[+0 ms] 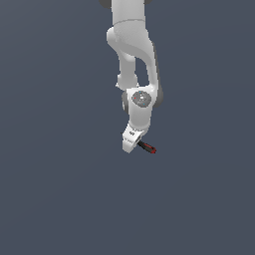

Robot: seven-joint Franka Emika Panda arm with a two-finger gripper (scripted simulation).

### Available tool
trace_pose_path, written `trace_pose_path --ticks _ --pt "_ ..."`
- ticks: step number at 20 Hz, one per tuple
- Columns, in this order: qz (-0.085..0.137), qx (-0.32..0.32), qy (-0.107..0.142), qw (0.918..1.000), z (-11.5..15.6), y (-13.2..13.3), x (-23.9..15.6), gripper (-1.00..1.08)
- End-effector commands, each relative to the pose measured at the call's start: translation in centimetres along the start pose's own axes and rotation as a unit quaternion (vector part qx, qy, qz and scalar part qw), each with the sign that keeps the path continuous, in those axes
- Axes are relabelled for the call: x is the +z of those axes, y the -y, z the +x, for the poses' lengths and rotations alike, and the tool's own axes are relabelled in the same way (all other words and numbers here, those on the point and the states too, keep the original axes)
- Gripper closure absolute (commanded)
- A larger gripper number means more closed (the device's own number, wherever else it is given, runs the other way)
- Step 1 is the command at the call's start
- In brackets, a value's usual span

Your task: Pick up the object and move it to a goal position.

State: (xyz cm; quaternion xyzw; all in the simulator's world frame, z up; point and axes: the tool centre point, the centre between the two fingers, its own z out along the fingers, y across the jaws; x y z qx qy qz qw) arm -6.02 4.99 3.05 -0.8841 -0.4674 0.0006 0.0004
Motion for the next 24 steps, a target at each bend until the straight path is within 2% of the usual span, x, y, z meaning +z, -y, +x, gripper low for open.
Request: trace_pose_path --ticks 1,13,19,24 --pt "-0.001 0.001 0.0 1.0 -1.7 -1.3 -0.8 1.08" --pt "0.0 0.001 -0.001 1.0 -11.1 -9.0 -5.0 1.08" --pt "0.0 0.001 -0.001 1.0 -13.5 -11.2 -6.2 1.08" --pt "0.0 0.001 -0.001 1.0 -14.2 -11.8 -6.5 1.08"
